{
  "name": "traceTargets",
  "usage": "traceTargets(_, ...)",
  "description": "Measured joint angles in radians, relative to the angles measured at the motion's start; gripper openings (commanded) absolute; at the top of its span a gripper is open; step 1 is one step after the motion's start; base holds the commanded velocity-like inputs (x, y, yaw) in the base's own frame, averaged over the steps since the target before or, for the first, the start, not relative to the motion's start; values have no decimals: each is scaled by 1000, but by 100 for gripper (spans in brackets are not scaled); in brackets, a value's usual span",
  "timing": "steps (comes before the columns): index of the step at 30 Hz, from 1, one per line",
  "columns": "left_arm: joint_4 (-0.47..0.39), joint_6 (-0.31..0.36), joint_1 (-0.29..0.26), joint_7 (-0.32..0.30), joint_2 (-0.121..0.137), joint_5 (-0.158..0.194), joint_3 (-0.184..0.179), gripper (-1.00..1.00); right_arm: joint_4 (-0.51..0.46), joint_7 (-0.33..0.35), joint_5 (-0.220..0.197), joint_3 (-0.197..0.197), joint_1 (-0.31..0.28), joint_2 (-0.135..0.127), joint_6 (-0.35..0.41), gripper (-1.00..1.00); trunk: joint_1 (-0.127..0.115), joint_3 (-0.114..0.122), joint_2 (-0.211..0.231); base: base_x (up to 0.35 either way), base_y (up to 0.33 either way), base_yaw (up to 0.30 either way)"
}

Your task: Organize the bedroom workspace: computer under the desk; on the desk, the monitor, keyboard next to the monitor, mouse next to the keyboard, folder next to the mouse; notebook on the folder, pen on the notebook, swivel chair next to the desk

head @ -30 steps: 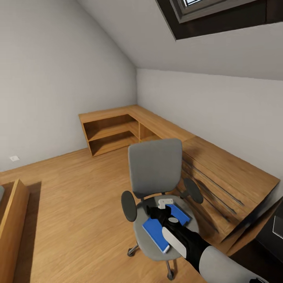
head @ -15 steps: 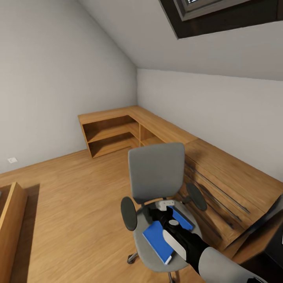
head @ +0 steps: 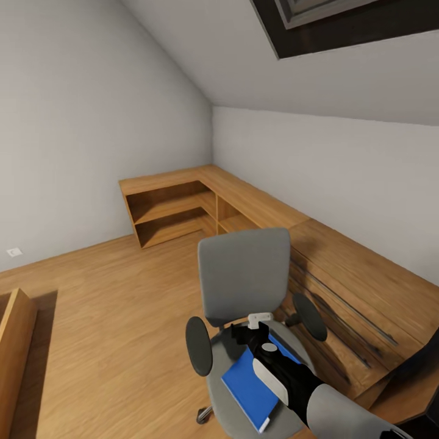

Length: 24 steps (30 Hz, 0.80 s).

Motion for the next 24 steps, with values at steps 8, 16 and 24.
traceTargets(8,-17,-3,0,0,0,-1,-1,100,2,0,-1,-5,0,0,-1,100,0,0,0,11,0,0)
traceTargets(16,-24,-3,0,2,0,-1,-1,100,17,0,-1,-9,0,-1,-12,100,19,-16,-35,1,0,0)
traceTargets(24,-27,-1,0,6,0,-1,-1,100,19,-1,5,-7,0,-2,-69,100,50,-41,-91,0,0,0)
